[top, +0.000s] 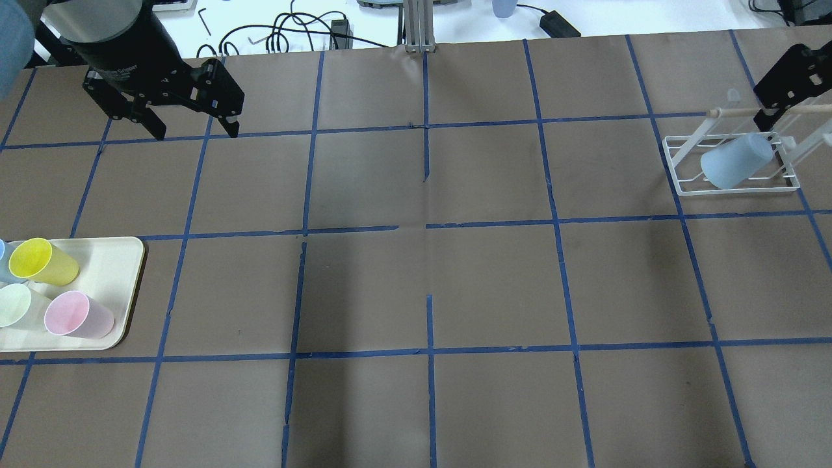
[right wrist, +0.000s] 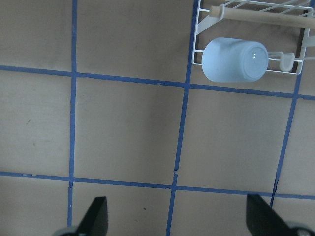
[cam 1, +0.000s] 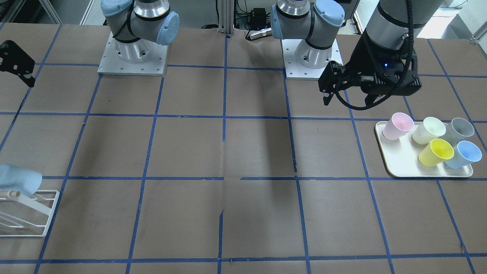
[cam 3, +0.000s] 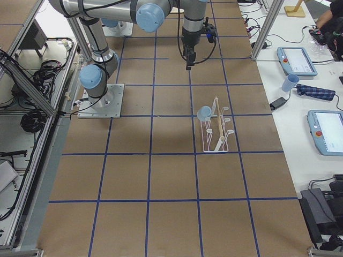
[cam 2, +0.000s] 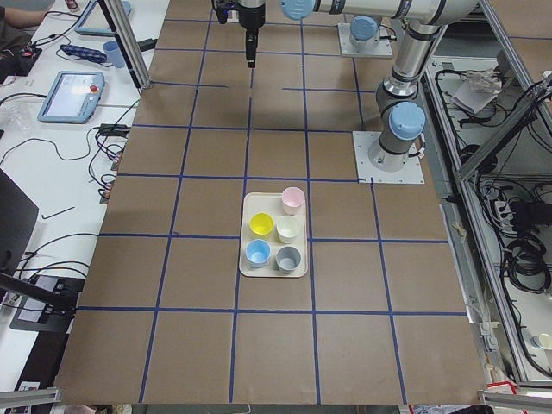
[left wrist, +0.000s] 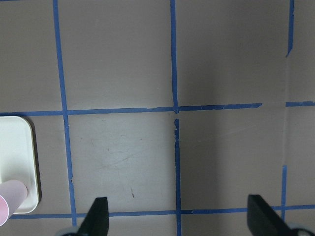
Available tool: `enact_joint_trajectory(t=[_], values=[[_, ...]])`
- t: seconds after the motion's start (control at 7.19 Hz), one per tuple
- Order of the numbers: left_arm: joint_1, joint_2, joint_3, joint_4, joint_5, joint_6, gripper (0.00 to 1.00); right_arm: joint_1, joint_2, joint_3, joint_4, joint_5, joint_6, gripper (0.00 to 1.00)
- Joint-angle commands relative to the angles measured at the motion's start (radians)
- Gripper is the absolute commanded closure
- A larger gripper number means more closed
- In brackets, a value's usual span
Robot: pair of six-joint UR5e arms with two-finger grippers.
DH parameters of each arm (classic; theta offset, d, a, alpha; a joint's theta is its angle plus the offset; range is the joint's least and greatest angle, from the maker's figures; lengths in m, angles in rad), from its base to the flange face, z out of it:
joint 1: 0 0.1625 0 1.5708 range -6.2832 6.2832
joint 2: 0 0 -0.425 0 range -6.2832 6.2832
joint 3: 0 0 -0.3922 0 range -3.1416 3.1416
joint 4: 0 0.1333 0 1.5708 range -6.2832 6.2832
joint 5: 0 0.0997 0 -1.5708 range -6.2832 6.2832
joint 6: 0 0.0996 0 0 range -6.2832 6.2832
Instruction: Transfer IKEA cup to right arm and place on rack
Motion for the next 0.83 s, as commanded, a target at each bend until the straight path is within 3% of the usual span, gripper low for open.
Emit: enact_joint_trajectory(t=[0.0,0.28,0.42,0.7], values=[[0.001,0.0,0.005,0.003,0.001,0.008,0.0,0.168,0.001,-0.003,0.019,0.005,0.117,0.0],[0.01,0.0,0.006,0.003,0.001,0.008,0.0,0.348,0.013,-0.016,0.011,0.043,0.344,0.0],[0.01,-0.001,0.008,0.003,0.001,0.008,0.0,0.381,0.019,-0.039,0.004,0.089,0.383,0.0],[0.012,-0.003,0.007,0.006,0.003,0.009,0.0,0.38,0.01,-0.03,-0.005,0.062,0.387,0.0]])
